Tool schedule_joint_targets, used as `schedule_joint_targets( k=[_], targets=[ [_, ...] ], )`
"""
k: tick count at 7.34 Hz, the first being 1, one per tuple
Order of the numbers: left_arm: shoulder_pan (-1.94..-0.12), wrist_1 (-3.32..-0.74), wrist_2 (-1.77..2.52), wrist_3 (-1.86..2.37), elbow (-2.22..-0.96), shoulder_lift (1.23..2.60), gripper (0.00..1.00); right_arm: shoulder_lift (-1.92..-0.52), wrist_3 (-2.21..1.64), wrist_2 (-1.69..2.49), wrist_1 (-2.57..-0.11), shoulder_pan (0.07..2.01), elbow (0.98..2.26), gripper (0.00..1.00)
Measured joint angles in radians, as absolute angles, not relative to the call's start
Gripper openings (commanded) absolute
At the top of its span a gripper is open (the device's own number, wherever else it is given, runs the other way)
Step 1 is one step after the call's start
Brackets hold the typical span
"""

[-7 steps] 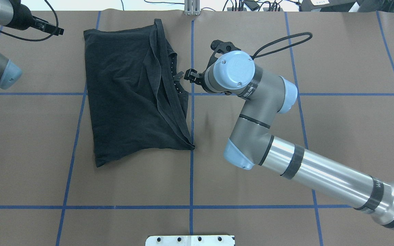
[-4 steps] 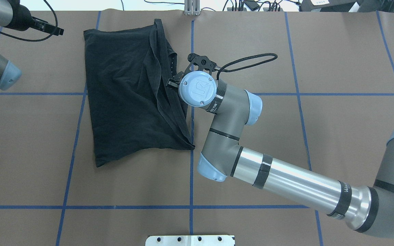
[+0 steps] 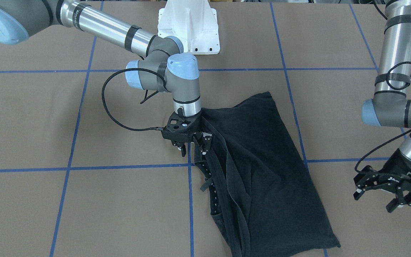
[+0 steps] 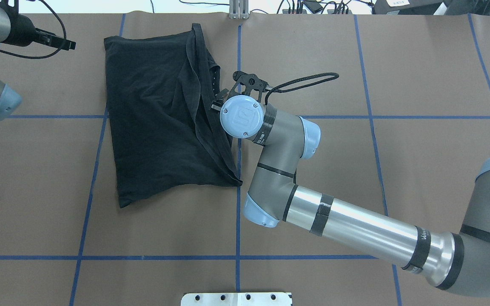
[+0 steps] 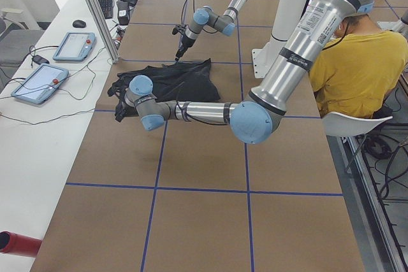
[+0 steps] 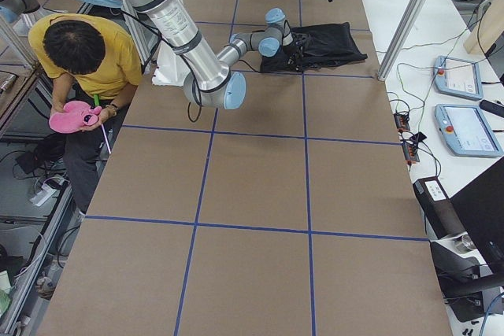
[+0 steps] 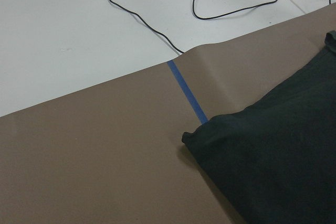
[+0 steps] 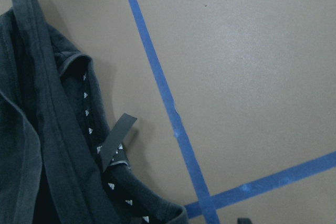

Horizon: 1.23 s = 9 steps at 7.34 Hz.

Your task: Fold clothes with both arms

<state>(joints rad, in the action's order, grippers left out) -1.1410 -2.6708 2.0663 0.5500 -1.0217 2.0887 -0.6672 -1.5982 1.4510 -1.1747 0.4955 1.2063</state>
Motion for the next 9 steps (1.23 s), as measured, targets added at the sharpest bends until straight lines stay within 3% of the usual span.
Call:
schedule_joint_targets(
  k=[3,6,9],
  targets=[
    [-1.14,-2.672,2.066,0.551,-1.021,2.088,1.0,-0.627,-1.598,1.432,-1.175,0.492,1.151,0.62],
    [-1.14,-2.672,2.066,0.55,-1.019,2.088,1.0,-0.592,-1.597,1.43,-1.175,0.477,1.101,0.49],
    [-1.139,-2.672,2.066,0.549,-1.02,2.087,1.0,-0.591,-1.594,1.43,-1.175,0.471,1.098,0.54]
  ],
)
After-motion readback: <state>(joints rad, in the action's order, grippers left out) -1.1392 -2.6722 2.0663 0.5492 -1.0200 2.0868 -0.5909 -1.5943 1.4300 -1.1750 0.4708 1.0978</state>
